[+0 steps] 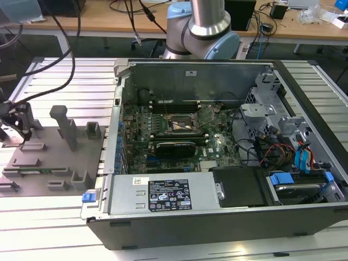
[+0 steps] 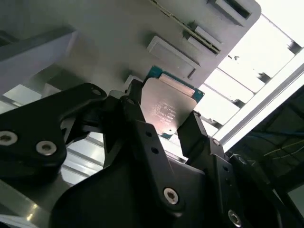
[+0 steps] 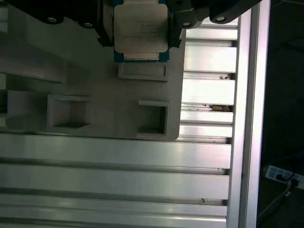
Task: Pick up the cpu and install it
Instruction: 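Pick up the cpu and move it towards the insertion slot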
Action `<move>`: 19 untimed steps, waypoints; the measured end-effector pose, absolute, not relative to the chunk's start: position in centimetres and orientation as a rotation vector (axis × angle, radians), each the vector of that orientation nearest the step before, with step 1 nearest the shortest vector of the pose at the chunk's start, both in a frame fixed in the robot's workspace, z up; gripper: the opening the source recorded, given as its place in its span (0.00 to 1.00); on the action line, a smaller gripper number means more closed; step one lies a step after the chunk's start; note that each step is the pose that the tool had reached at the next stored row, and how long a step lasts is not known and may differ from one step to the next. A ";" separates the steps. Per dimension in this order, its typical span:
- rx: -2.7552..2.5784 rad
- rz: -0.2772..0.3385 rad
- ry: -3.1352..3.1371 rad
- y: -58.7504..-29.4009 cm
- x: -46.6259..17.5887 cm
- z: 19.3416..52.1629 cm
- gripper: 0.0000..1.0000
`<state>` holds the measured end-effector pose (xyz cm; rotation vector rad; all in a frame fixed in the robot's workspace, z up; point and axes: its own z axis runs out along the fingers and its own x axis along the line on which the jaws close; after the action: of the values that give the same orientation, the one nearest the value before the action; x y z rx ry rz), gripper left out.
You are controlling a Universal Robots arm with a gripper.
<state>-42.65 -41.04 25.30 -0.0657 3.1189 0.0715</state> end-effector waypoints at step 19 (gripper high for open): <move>-0.066 0.072 3.116 -40.6 -42.7 30.6 0.55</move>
<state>-42.65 -40.59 30.57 -0.0657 3.1164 0.0716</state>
